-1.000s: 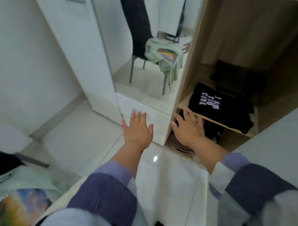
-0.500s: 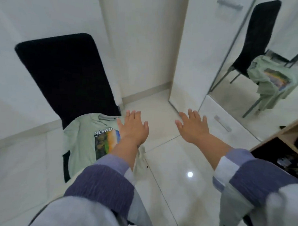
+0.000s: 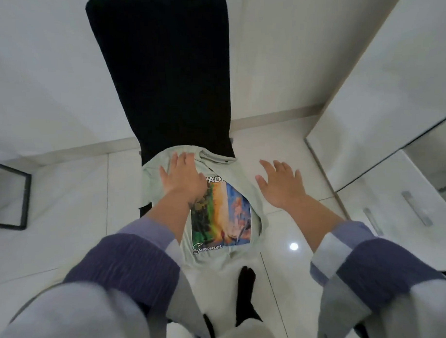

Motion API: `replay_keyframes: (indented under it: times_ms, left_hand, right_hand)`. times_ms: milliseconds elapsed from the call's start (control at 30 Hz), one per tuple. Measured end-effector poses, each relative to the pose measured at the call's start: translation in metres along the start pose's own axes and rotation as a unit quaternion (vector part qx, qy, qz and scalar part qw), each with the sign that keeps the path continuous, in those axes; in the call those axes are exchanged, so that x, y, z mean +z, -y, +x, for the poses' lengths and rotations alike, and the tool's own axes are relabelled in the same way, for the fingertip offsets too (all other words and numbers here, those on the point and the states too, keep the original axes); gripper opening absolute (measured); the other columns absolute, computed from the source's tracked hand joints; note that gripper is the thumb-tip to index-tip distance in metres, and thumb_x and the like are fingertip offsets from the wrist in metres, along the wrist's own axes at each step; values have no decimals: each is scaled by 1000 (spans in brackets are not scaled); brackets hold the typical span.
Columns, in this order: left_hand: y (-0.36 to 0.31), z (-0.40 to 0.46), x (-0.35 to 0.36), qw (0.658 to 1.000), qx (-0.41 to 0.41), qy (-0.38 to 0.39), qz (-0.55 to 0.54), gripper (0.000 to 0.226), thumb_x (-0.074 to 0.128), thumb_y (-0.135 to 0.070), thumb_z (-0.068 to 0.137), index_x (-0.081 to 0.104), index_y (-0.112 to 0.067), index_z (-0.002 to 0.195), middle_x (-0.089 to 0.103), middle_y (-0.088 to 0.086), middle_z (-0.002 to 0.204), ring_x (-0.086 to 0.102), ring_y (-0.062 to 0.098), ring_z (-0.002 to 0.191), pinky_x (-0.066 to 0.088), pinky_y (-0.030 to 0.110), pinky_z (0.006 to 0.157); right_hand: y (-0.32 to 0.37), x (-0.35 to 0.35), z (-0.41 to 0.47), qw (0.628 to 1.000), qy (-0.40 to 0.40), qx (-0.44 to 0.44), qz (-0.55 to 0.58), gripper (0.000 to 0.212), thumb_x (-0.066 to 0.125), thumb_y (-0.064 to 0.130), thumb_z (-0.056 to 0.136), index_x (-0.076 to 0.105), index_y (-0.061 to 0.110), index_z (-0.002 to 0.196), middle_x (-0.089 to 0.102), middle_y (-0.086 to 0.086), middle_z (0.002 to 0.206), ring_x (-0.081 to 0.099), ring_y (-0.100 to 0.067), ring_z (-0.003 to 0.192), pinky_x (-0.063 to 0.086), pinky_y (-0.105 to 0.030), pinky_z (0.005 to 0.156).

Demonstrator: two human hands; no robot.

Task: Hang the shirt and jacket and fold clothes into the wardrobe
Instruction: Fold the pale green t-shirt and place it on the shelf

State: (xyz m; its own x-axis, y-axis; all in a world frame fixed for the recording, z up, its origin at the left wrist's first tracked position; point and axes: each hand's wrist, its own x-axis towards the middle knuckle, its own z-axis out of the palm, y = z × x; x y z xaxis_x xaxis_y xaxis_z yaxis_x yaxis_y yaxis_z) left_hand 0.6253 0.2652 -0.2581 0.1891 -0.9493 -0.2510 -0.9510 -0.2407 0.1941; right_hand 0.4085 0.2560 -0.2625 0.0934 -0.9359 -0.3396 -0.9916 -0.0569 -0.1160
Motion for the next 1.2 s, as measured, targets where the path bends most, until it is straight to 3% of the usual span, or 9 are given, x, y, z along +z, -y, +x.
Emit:
replay_keyframes:
  times_ms: [167,333,500,633,733,867,967,1067,1200]
  left_hand:
    - [15,80,50,999,-28,21,-4,63,42,-31,95,15,-19,150,9,2,160,1,19,147,6,50,117]
    - [22,155,106,998,-29,46,21,65,45,-29,94,13,-20,150,4,2,160,-2,20,147,8,50,118]
    - [37,215,150,999,-17,-3,45,76,55,-30,90,10,-20,150,-6,1,159,4,27,145,21,47,113]
    - [47,239,177,994,-7,-17,107,86,54,-42,89,0,-17,151,9,6,157,10,29,143,12,53,116]
    - [46,243,189,987,-12,-55,151,69,51,-40,91,19,-15,146,36,10,140,29,32,132,11,53,115]
    - [49,226,192,986,-12,-38,163,43,49,-19,89,41,-18,131,45,10,129,34,32,125,22,49,110]
    - [57,205,184,986,-11,-28,165,41,45,-22,88,46,-19,128,38,9,132,32,31,124,25,46,108]
    - [63,186,162,988,15,-23,151,37,43,-22,88,48,-16,125,50,6,129,35,28,128,18,47,113]
    - [60,150,114,991,19,-22,130,30,39,-26,93,44,-16,121,63,4,107,49,27,114,14,48,115]
  right_hand:
    - [7,48,89,997,51,-37,-36,52,23,41,101,5,38,150,17,-9,158,13,-29,146,12,-50,116]
    - [16,100,177,996,76,-49,-18,52,29,36,101,11,36,150,20,-9,156,16,-28,144,13,-49,117]
    - [20,146,242,994,90,-62,28,63,44,30,95,13,31,150,15,-9,158,17,-29,145,17,-46,117]
    - [20,169,264,986,113,-18,119,85,58,37,84,6,29,151,22,-8,155,31,-32,138,30,-46,112]
    - [23,174,266,987,81,-2,139,89,62,42,79,11,29,150,38,-8,140,46,-32,124,42,-46,99]
    - [24,170,259,991,44,41,119,74,60,44,80,26,25,143,45,-8,129,51,-33,114,43,-44,90]
    - [23,161,248,987,64,91,116,41,53,37,87,45,17,122,58,-9,113,59,-32,97,44,-38,80]
    - [22,143,230,988,61,85,116,21,49,26,91,59,13,105,64,-11,106,60,-31,93,42,-31,72]
    - [26,110,195,982,3,66,175,11,47,20,90,55,14,85,64,-16,103,61,-37,93,44,-32,71]
